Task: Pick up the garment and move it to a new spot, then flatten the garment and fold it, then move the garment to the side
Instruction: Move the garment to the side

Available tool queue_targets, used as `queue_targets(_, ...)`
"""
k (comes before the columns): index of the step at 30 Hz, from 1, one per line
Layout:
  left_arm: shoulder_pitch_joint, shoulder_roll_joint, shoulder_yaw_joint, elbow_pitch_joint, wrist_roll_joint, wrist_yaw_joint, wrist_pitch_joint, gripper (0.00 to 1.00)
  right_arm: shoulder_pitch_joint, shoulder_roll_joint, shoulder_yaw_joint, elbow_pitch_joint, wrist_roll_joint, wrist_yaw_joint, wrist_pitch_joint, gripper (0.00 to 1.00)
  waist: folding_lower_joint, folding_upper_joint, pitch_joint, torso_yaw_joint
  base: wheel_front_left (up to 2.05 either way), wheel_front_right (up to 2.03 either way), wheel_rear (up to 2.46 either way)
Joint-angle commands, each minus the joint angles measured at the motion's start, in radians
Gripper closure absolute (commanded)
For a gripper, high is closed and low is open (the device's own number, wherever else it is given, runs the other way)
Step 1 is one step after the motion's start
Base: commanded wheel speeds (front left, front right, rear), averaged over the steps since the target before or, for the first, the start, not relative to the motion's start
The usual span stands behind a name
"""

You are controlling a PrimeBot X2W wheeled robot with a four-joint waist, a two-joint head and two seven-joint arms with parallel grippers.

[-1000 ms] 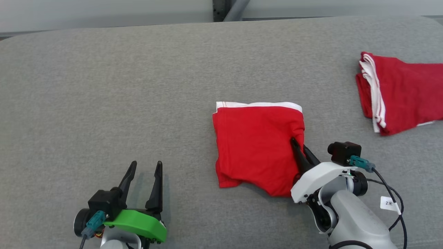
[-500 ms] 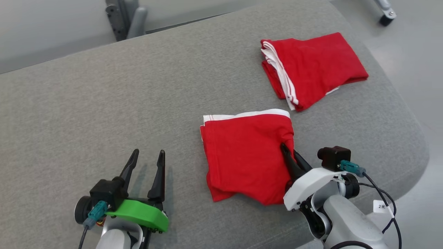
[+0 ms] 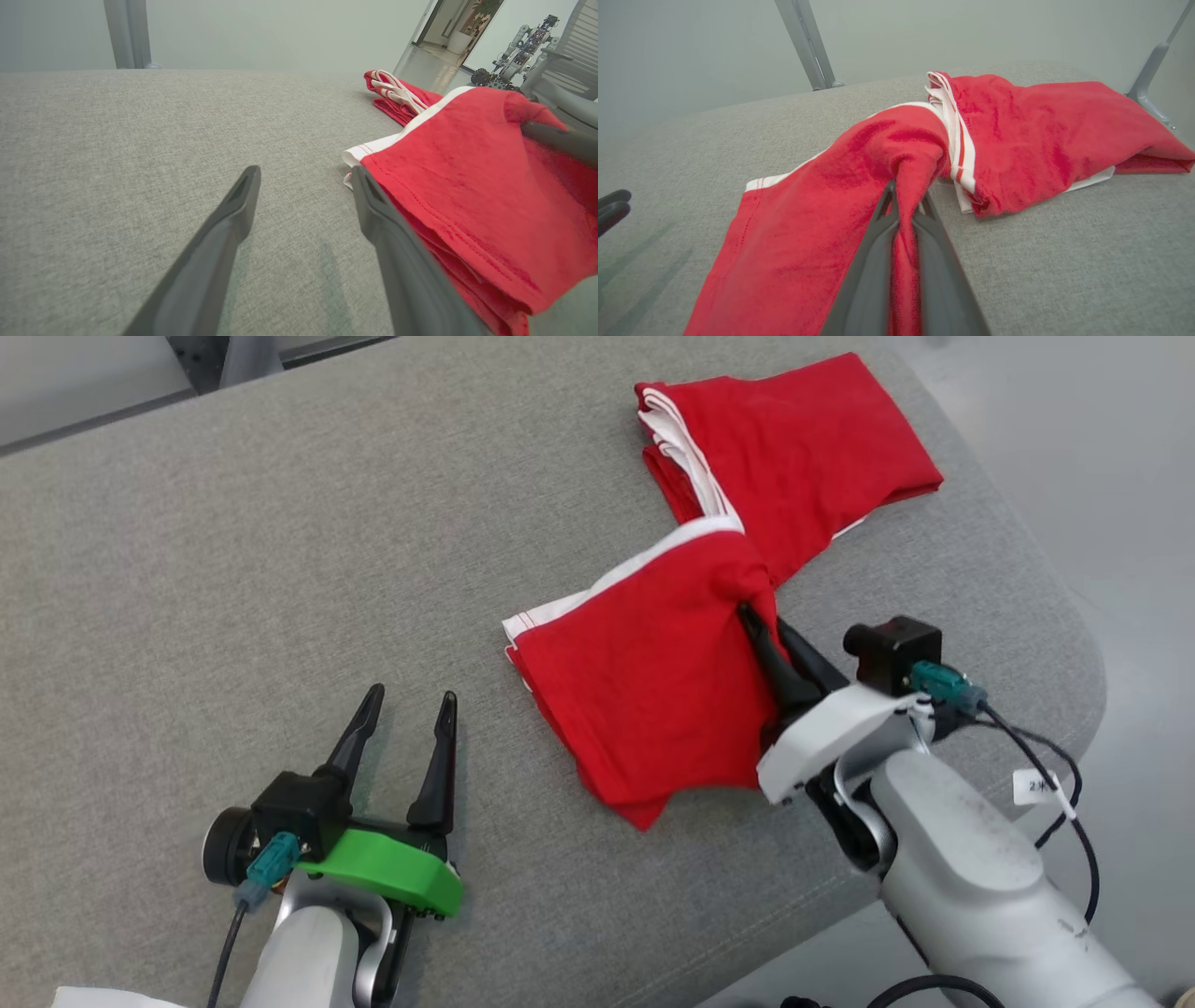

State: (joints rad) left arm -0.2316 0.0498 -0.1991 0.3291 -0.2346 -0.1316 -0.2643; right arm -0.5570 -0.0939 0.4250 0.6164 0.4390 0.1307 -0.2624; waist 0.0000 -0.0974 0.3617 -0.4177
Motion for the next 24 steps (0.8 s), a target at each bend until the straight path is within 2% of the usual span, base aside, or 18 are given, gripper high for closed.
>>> queue_targets(1, -0.013, 0.009, -0.002, 0.002, 0.01, 0.002, 0.001, 0.0, -0.033, -0.007, 0.003, -0.007, -0.005, 0.0, 0.0, 1.0, 0.0, -0.0001, 0.051, 0.046, 0.0, 0.0, 0.0)
queue_targets(8, -0.041, 0.023, 0.0, -0.002, 0.023, 0.002, 0.001, 0.0, -0.244, -0.106, 0.0, 0.054, -0.057, -0.001, 0.0, 1.0, 0.0, -0.0001, 0.108, 0.126, 0.0, 0.0, 0.0)
queue_targets(14, -0.056, 0.027, 0.005, -0.005, 0.031, 0.002, 0.001, 0.0, -0.369, -0.225, -0.125, 0.201, -0.11, -0.001, -0.001, 1.0, 0.0, -0.0001, 0.142, 0.192, 0.0, 0.0, 0.0)
queue_targets(17, -0.064, 0.028, -0.002, -0.004, 0.033, 0.002, 0.001, 0.0, -0.398, -0.299, -0.181, 0.272, -0.185, -0.001, -0.001, 1.0, 0.0, -0.0001, 0.155, 0.22, 0.0, 0.0, 0.0)
queue_targets(20, -0.065, 0.035, 0.003, -0.004, 0.034, 0.002, 0.001, 0.0, -0.422, -0.328, -0.247, 0.344, -0.251, -0.001, -0.001, 1.0, 0.0, -0.0001, 0.168, 0.236, 0.0, 0.0, 0.0)
queue_targets(21, -0.065, 0.037, 0.005, -0.003, 0.036, 0.002, 0.002, 0.0, -0.431, -0.336, -0.277, 0.36, -0.27, -0.001, -0.001, 0.89, 0.0, -0.0001, 0.172, 0.24, 0.0, 0.0, 0.0)
queue_targets(22, -0.064, 0.039, 0.008, -0.001, 0.037, 0.002, 0.002, 0.0, -0.435, -0.344, -0.317, 0.375, -0.29, -0.001, -0.001, 0.67, 0.0, -0.0001, 0.175, 0.242, 0.0, 0.0, 0.0)
queue_targets(23, -0.064, 0.039, 0.008, -0.001, 0.037, 0.002, 0.002, 0.0, -0.435, -0.344, -0.317, 0.375, -0.29, -0.001, -0.001, 0.67, 0.0, -0.0001, 0.175, 0.242, 0.0, 0.0, 0.0)
queue_targets(24, -0.062, 0.041, 0.01, 0.002, 0.037, 0.002, 0.002, 0.0, -0.424, -0.354, -0.395, 0.4, -0.344, -0.001, -0.001, 0.0, 0.0, -0.0001, 0.176, 0.247, 0.0, 0.0, 0.0)
